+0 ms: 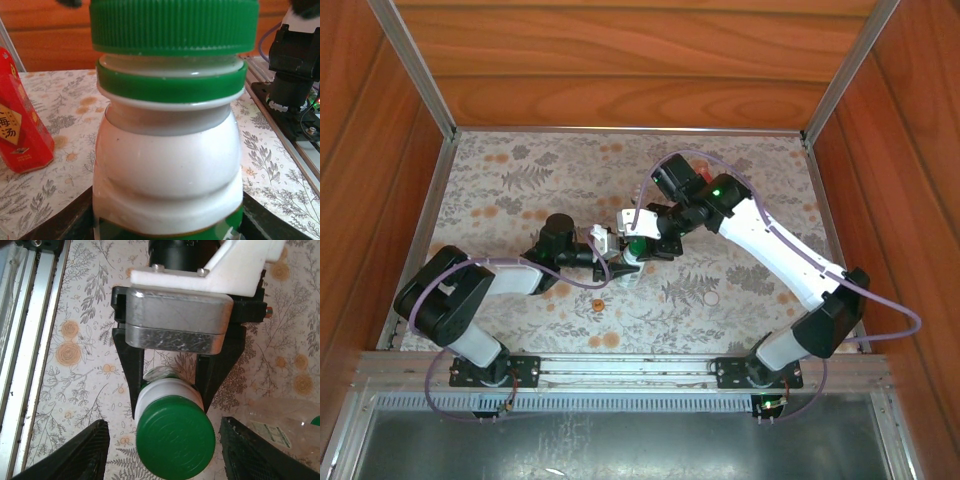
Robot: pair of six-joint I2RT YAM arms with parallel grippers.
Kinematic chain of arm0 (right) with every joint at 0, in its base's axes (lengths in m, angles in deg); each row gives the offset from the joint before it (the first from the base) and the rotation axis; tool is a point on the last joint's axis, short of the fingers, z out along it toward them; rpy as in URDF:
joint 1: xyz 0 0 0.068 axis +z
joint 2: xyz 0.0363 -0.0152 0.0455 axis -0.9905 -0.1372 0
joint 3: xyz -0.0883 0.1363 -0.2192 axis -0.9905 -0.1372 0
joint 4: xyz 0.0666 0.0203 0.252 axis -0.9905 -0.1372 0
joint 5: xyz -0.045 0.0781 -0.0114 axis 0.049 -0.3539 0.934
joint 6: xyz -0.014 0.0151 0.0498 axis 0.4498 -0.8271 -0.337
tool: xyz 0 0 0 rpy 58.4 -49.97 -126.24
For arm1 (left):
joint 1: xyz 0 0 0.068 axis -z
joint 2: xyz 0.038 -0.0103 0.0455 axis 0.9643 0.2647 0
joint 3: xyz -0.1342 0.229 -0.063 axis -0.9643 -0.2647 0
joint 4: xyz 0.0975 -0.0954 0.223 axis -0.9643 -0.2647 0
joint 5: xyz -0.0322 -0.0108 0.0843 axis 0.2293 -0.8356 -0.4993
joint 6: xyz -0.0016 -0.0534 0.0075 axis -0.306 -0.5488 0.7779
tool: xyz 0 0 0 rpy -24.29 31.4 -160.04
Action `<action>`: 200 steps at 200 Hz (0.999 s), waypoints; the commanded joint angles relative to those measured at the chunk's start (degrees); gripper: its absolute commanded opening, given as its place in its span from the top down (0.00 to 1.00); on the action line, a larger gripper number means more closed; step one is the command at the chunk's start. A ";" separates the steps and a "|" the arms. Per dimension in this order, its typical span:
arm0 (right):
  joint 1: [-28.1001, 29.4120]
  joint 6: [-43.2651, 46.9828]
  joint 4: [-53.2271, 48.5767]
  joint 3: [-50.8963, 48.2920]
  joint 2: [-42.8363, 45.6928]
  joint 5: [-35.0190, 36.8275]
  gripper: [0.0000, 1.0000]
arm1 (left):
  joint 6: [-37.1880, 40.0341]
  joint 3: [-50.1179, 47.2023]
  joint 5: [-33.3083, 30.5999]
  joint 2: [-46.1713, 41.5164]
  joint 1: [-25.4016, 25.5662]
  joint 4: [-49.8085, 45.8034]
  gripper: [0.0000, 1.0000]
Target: Screw on the bottle caps
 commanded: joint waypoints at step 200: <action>0.38 -4.90 -0.09 1.31 -3.09 4.01 0.61 | -0.08 2.81 -5.38 -4.33 -0.18 -1.45 0.48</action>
